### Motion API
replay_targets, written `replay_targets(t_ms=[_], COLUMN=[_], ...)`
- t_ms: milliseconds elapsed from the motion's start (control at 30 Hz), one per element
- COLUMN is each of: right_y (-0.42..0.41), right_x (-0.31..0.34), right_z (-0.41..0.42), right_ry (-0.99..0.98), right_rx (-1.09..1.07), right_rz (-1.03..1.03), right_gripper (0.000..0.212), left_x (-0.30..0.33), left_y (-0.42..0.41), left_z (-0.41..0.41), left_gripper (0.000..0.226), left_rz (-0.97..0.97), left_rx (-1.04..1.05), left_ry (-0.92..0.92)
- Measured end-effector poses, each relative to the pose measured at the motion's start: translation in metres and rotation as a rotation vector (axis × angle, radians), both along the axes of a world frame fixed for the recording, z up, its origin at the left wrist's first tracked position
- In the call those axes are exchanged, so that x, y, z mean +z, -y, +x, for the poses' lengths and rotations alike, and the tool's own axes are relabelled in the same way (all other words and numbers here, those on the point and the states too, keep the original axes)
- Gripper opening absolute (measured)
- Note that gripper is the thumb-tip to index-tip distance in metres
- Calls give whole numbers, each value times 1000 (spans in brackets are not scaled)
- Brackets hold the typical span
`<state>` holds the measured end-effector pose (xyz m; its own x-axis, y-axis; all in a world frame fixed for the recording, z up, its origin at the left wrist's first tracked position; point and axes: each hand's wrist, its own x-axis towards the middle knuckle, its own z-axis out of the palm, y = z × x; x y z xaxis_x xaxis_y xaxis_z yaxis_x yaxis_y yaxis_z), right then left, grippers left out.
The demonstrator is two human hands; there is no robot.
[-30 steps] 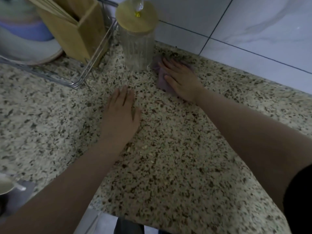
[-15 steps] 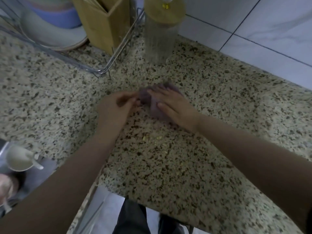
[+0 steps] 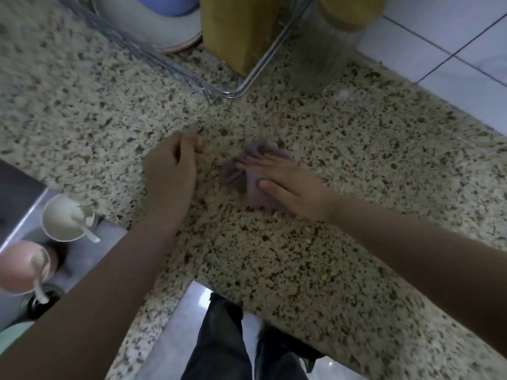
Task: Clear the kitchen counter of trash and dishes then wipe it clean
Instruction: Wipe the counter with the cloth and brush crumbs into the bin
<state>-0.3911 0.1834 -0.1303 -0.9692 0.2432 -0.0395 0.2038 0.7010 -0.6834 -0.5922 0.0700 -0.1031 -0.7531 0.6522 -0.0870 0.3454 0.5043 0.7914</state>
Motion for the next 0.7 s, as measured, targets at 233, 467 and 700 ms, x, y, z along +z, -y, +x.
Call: replay_targets(t_ms=[233, 467, 700], right_y=[-22, 1, 44], right_x=[-4, 7, 14], right_z=[-82, -35, 53], right_ry=[1, 143, 84], right_rx=[-123, -68, -41], right_rz=[51, -66, -88], right_gripper=[38, 40, 24], left_x=[-22, -19, -28], left_y=[16, 26, 44], left_z=[-18, 2, 45], left_gripper=[35, 34, 30], left_rz=[50, 108, 96], left_rx=[-53, -55, -204], left_ry=[7, 3, -146])
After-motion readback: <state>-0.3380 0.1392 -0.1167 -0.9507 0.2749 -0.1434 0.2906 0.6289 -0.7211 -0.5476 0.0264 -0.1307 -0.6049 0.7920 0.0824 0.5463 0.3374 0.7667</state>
